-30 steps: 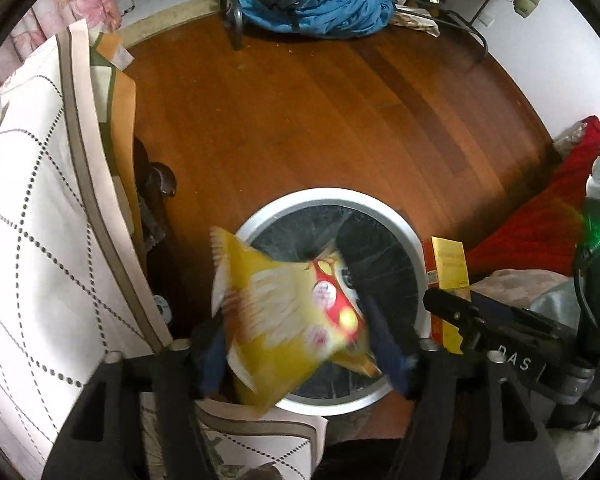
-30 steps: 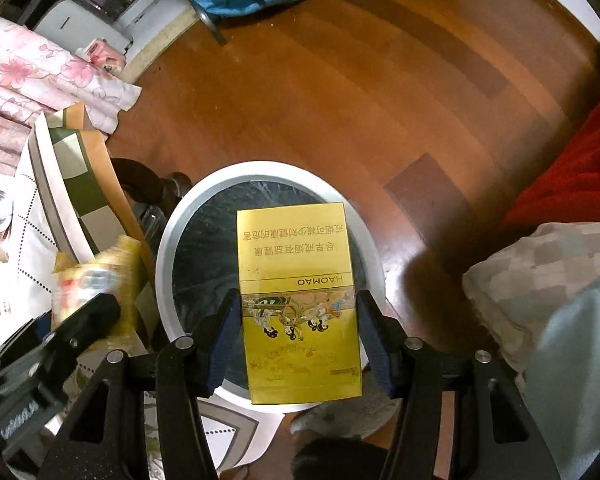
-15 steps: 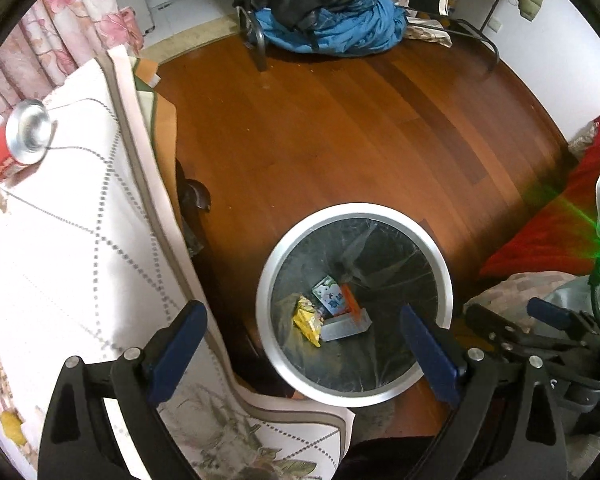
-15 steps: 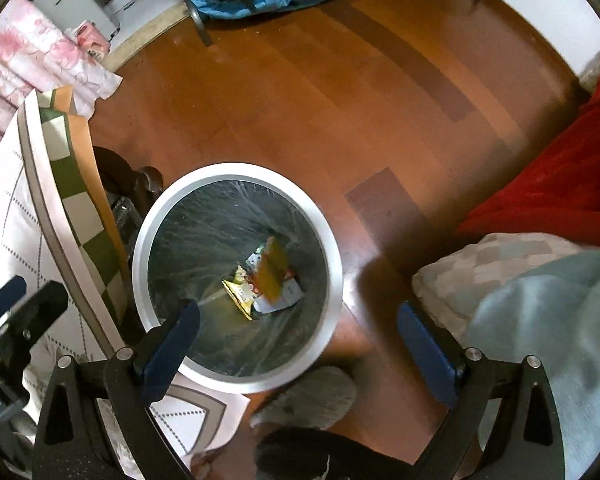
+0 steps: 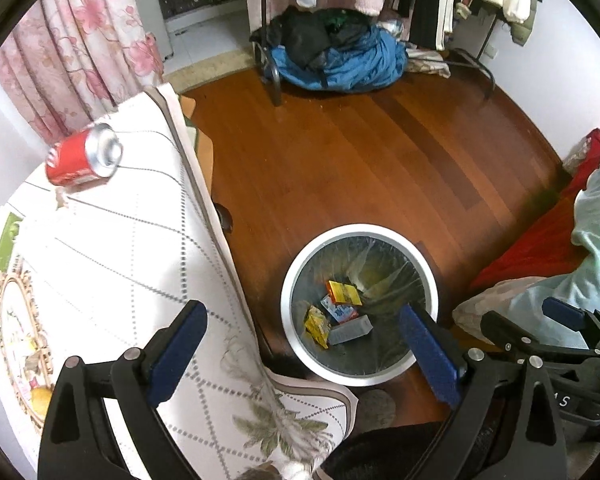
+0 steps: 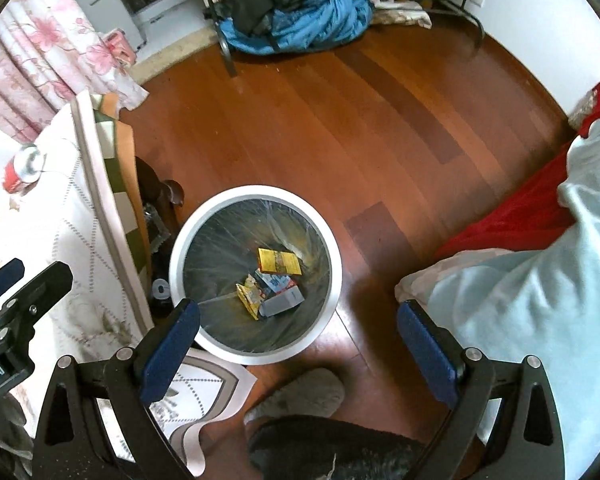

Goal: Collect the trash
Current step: 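Withdraw both open tools from above the bin, then grasp the clear plastic cup with the right tool while the left tool grasps the lemon peel, then carry the cup and lemon peel over the bin and release them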

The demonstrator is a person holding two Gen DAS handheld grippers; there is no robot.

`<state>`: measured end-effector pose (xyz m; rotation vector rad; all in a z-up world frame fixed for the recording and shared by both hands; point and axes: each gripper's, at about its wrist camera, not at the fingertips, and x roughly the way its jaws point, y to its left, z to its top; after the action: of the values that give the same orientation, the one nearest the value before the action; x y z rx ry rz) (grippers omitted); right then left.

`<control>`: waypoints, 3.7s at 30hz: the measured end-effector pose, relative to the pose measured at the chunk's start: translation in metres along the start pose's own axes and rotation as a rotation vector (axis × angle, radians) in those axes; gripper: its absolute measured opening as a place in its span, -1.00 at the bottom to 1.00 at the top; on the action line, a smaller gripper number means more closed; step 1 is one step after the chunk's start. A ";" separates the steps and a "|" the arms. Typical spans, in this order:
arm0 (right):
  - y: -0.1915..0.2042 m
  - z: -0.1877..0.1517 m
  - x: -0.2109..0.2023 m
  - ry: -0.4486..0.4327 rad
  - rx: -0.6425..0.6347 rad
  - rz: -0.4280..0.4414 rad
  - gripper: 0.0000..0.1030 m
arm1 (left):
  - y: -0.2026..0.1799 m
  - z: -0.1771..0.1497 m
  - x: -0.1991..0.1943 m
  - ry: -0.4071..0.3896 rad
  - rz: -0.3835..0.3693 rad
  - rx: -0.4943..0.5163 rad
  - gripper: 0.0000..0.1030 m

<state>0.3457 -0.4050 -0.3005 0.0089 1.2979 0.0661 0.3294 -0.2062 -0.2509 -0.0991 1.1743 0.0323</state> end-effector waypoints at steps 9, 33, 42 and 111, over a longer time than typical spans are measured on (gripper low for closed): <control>0.024 -0.009 -0.085 -0.125 -0.009 0.062 0.95 | 0.022 -0.002 -0.077 -0.127 -0.002 -0.038 0.92; 0.353 -0.103 0.009 0.042 -0.343 0.293 0.65 | 0.348 -0.216 -0.046 0.072 0.345 -0.613 0.92; 0.369 -0.112 0.023 0.014 -0.392 0.225 -0.16 | 0.337 -0.202 -0.043 0.025 0.230 -0.605 0.92; 0.121 -0.017 -0.090 -0.279 -0.108 0.178 -0.16 | 0.097 -0.030 -0.096 -0.306 0.037 -0.143 -0.51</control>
<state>0.2998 -0.2900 -0.2133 0.0399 1.0106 0.2782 0.2573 -0.1099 -0.1799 -0.1921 0.8670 0.1587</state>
